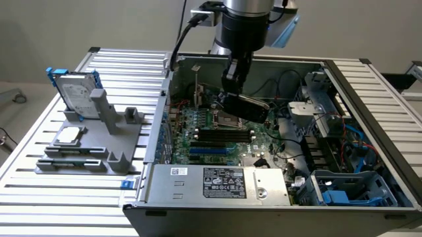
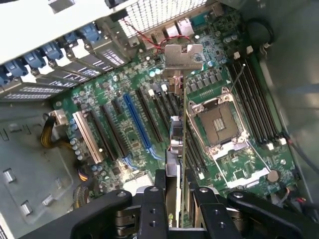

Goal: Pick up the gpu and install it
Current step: 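Insert the gpu into the slot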

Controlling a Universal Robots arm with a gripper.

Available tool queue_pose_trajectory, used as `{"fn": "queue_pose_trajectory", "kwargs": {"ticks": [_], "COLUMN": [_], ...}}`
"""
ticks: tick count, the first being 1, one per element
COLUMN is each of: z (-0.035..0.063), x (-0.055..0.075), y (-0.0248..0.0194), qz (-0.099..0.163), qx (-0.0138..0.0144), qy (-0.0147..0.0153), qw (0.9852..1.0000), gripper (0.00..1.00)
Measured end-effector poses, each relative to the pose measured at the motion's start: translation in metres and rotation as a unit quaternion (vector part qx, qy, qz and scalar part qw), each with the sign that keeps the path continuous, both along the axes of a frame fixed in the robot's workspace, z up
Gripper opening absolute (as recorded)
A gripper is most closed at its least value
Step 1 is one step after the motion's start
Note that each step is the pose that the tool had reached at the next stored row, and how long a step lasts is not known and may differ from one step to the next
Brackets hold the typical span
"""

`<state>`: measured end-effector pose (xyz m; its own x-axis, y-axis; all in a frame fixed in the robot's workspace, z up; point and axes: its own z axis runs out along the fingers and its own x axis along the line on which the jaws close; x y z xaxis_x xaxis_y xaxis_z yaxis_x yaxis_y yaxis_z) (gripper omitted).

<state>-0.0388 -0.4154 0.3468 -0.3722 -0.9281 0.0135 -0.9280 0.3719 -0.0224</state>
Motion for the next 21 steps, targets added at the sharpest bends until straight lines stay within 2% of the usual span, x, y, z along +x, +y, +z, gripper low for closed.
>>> {"fn": "queue_pose_trajectory", "kwargs": {"ticks": [4, 8, 12, 15, 17, 21], "z": [-0.0029, -0.0057, -0.0086, -0.0108, -0.0124, -0.0159], "x": [0.0, 0.0, 0.0, 0.0, 0.0, 0.0], "y": [0.0, 0.0, 0.0, 0.0, -0.0002, -0.0021], "qz": [0.036, 0.072, 0.109, 0.136, 0.149, 0.165], "qx": [0.0, -0.0001, 0.0, 0.0001, 0.0003, 0.0008], "qy": [0.0004, 0.0008, 0.0013, 0.0024, 0.0042, 0.008], "qw": [0.9994, 0.9974, 0.9941, 0.9907, 0.9888, 0.9863], "gripper": [0.26, 0.26, 0.26, 0.26, 0.26, 0.26]}}
